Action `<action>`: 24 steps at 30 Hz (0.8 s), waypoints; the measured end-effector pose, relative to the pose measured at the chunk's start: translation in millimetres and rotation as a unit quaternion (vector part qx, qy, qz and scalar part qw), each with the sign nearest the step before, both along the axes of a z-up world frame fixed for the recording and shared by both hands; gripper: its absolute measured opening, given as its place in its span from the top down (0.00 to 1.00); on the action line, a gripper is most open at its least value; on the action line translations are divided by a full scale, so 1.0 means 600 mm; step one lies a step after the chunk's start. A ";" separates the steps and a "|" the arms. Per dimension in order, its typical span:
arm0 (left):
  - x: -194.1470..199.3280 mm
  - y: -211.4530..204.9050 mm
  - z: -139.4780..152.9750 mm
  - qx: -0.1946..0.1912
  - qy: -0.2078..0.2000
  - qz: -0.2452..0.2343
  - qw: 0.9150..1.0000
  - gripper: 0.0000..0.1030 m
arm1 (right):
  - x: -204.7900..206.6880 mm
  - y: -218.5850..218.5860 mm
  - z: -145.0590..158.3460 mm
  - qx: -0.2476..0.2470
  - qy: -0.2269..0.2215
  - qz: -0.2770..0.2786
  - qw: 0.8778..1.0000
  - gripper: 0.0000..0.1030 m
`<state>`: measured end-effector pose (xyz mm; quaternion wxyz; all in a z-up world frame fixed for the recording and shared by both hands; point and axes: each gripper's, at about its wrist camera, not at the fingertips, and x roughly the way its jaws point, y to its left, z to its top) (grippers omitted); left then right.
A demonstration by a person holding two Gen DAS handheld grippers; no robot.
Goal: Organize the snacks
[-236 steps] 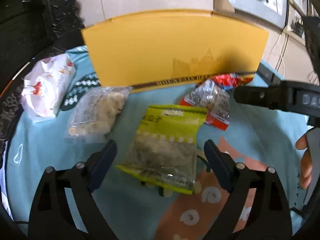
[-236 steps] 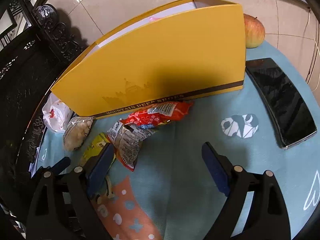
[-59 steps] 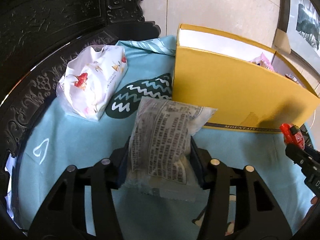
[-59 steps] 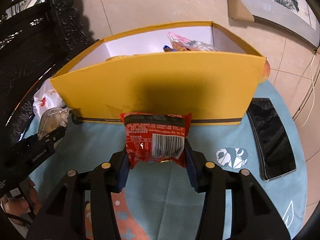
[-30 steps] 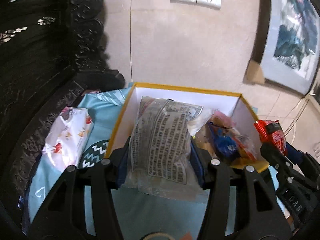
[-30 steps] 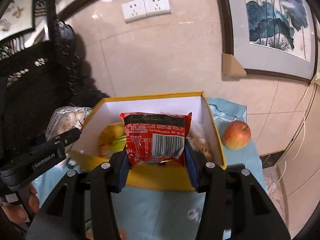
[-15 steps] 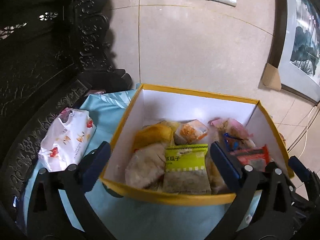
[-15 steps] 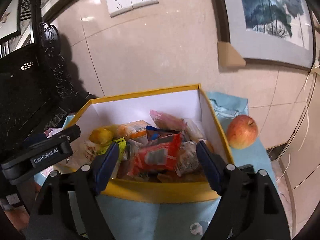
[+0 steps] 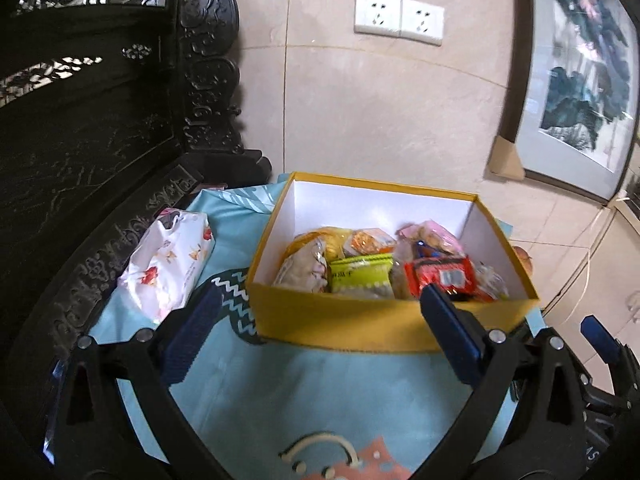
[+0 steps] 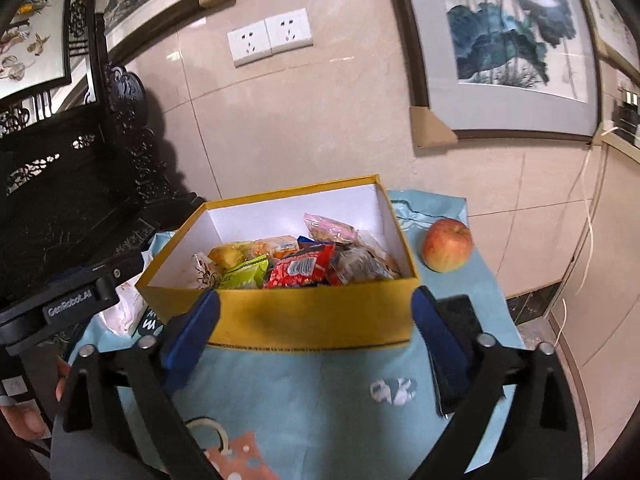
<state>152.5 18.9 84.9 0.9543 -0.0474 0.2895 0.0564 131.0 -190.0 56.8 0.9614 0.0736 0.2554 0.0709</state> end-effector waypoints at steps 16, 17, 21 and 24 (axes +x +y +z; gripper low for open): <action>-0.119 -0.031 -0.002 0.055 -0.003 -0.016 0.998 0.02 | -0.097 0.009 -0.007 0.000 -0.012 0.006 1.000 0.05; -0.122 -0.029 0.000 0.052 -0.007 -0.017 0.998 0.02 | -0.100 0.008 -0.007 0.002 -0.013 0.005 1.000 0.05; -0.162 -0.027 0.012 0.043 -0.073 -0.027 0.996 0.02 | -0.109 0.010 -0.008 0.001 -0.013 0.006 1.000 0.05; -0.172 -0.034 0.015 0.047 -0.071 -0.037 0.996 0.02 | -0.115 0.015 -0.008 0.001 -0.013 0.007 1.000 0.05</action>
